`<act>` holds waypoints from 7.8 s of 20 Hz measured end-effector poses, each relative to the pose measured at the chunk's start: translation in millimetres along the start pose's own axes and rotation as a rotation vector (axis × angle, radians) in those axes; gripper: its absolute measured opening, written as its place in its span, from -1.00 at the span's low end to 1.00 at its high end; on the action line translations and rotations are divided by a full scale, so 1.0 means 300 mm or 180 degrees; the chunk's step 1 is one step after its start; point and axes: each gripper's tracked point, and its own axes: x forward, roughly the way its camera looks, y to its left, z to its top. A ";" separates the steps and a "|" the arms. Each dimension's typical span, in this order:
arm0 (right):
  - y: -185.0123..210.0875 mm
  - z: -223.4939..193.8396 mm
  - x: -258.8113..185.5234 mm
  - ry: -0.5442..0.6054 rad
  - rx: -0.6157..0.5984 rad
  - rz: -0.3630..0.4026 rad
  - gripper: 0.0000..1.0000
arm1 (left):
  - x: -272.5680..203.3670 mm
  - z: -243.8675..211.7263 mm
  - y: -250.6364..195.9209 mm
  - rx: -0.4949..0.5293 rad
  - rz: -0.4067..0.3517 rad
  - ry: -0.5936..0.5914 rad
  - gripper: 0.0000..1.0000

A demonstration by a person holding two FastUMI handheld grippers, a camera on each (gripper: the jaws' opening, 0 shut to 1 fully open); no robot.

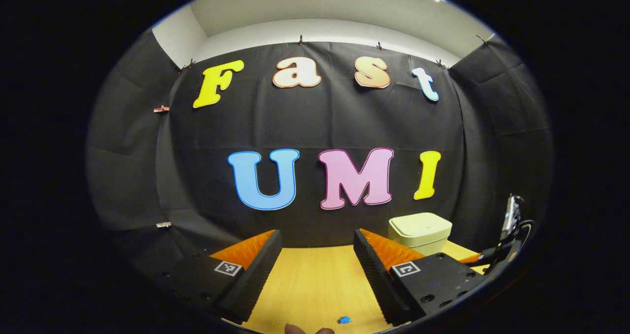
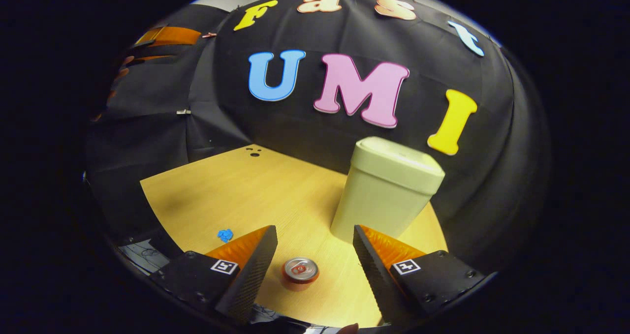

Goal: Press the lid of the desktop garbage bin to open it, pick up the crumpled paper on the desktop and throw it into the bin, then pick up the pop can on the desktop and drop it into the bin, and finally close the garbage bin lid.

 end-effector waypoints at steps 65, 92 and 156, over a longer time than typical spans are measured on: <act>-0.404 0.449 0.082 -0.0680 0.0326 -0.0273 0.70 | 0.196 -0.404 -0.095 -0.0335 -0.0203 0.0797 0.90; -0.410 0.184 -0.067 -0.0225 0.0391 0.0254 0.77 | 0.154 -1.560 -0.304 -0.0141 -0.0310 0.3077 -0.17; -0.101 -0.120 -0.040 0.0469 0.0367 0.0390 0.84 | 0.678 -0.410 -0.536 -0.0060 -0.1307 0.0810 0.83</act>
